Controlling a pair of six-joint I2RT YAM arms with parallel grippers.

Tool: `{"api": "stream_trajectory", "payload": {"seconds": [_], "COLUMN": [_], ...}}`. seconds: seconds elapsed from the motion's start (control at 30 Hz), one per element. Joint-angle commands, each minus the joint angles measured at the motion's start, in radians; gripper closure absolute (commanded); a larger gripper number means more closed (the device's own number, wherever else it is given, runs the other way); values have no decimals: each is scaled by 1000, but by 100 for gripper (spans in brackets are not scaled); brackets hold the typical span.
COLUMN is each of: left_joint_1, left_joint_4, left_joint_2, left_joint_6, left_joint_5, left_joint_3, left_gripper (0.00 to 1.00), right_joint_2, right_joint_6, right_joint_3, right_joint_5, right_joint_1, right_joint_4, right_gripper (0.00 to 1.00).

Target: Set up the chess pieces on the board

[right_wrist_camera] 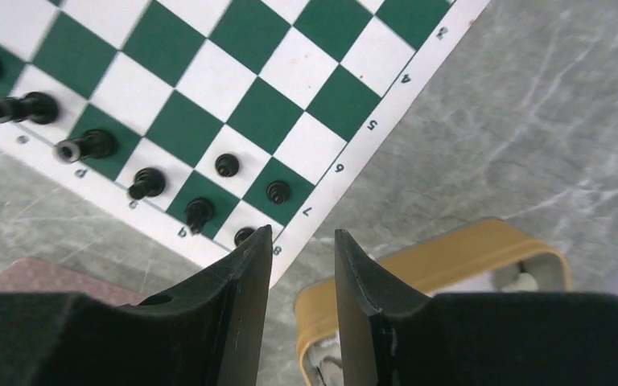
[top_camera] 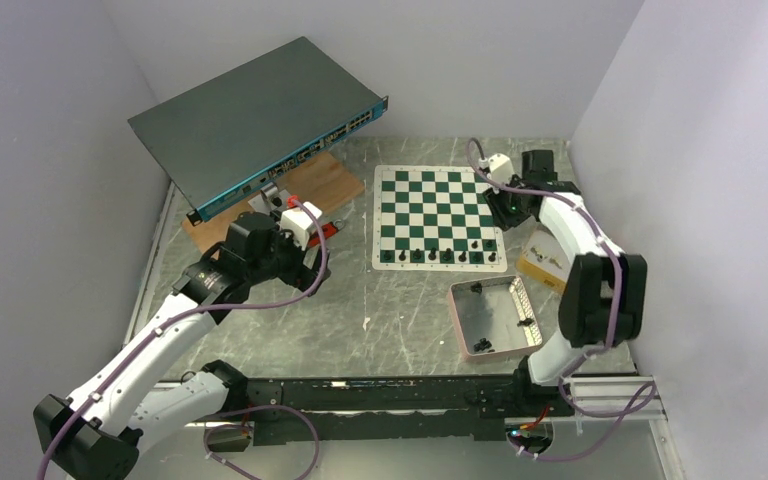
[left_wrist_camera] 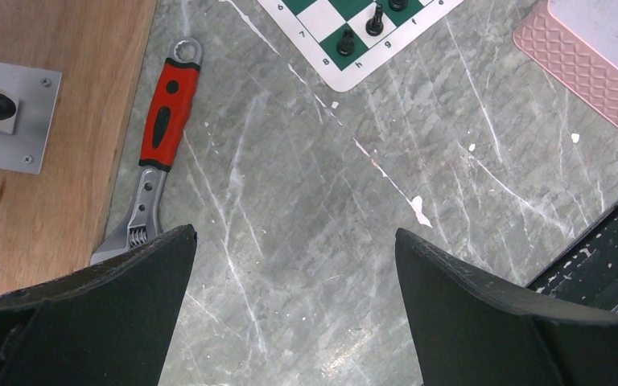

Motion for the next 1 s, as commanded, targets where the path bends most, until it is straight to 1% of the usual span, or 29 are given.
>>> {"api": "stream_trajectory", "payload": {"seconds": [0.0, 0.1, 0.23, 0.33, 0.4, 0.5, 0.53, 0.67, 0.7, 0.77, 0.83, 0.97], "left_joint_1": [4, 4, 4, 5, 4, 5, 5, 5, 5, 6, 6, 5], "left_joint_4": [39, 41, 48, 54, 55, 56, 56, 56, 56, 57, 59, 58], "left_joint_2": [0, 8, 10, 9, 8, 11, 11, 12, 10, 7, 4, 5], "left_joint_6": [9, 9, 12, 13, 15, 14, 14, 15, 17, 17, 18, 20], "left_joint_5": [33, 37, 52, 60, 59, 57, 55, 52, 51, 49, 46, 41], "left_joint_3": [-1, -1, -4, -8, -10, -10, -10, -10, -10, -13, -14, -15], "left_gripper": [1, 1, 1, 1, 1, 1, 1, 1, 1, 1, 1, 1], "right_joint_2": [-175, -267, -374, -437, -468, -510, -519, -528, -519, -498, -470, -416], "right_joint_6": [-95, -203, -402, -594, -771, -1012, -1059, -1145, -1173, -1217, -1258, -1230], "right_joint_3": [-48, -97, -170, -232, -275, -355, -383, -453, -464, -484, -500, -521], "right_joint_5": [-142, -267, -440, -532, -577, -601, -597, -575, -571, -575, -578, -545], "right_joint_1": [-8, -8, -8, -7, -8, -8, -8, -8, -8, -8, 26, 102], "right_joint_4": [-46, -110, -240, -358, -453, -549, -559, -523, -520, -515, -511, -457], "right_gripper": [63, 62, 62, 63, 64, 64, 65, 66, 67, 73, 81, 93]}}
